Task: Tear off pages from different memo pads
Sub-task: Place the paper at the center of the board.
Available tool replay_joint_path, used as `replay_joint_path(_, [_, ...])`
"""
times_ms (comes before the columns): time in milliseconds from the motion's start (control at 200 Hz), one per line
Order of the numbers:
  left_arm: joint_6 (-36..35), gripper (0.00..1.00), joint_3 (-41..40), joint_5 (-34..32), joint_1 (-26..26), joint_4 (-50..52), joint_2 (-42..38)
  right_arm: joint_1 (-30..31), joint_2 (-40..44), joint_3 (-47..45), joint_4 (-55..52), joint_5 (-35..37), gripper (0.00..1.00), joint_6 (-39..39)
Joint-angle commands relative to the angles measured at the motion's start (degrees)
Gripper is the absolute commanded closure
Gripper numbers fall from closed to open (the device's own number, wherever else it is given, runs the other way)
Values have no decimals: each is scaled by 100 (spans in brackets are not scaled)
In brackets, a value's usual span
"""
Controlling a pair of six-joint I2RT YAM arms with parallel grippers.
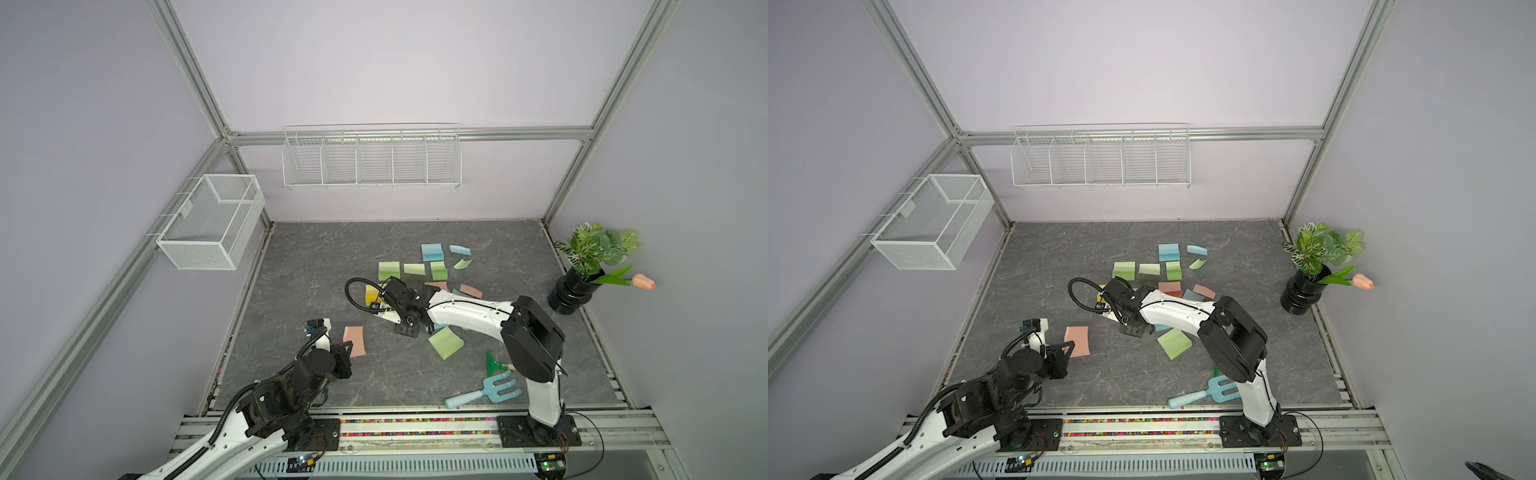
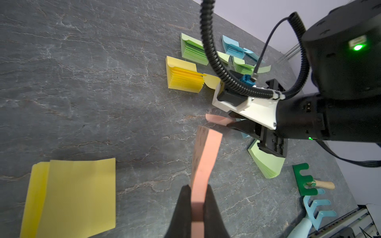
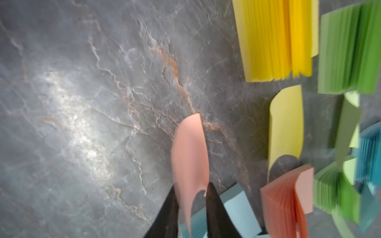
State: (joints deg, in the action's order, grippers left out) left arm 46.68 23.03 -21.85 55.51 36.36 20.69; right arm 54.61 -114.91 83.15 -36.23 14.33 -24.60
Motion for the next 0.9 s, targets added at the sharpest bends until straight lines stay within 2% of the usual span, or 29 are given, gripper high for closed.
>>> replay_joint_path(0, [96, 100, 209, -135, -40, -45, 104, -90, 23, 217, -222, -569, 41, 190])
replay_joint_path(105, [-30, 100, 106, 261, -262, -463, 376, -199, 381, 127, -202, -953, 34, 620])
replay_joint_path(260, [-73, 100, -224, 2119, -1429, -1796, 1038, -440, 1840, -759, 503, -888, 28, 1716])
replay_joint_path(370, [65, 100, -396, 3345, -2274, -3001, 1958, -579, 3237, -1857, 1309, -509, 20, 2381])
replay_joint_path(450, [201, 100, -357, 3818, -2575, -3734, 2911, -596, 4114, -2558, 1728, -365, 14, 2544])
replay_joint_path(530, [74, 100, -3, 3994, -2640, -3836, 3786, -607, 4760, -3041, 1933, -490, 8, 2612])
replay_joint_path(670, [-372, 100, 729, 4343, -2675, -3496, 4953, -605, 5372, -3523, 1892, -620, 7, 2710])
replay_joint_path(825, [-689, 100, 1189, 3696, -2693, -2745, 5471, -612, 5716, -3830, 2036, -595, 7, 2830])
replay_joint_path(875, [-766, 89, 1322, 3268, -2694, -2380, 5546, -609, 5783, -3895, 2120, -623, 7, 2865])
replay_joint_path(895, [-784, 80, 1370, 3096, -2694, -2257, 5573, -606, 5801, -3922, 2155, -636, 7, 2876])
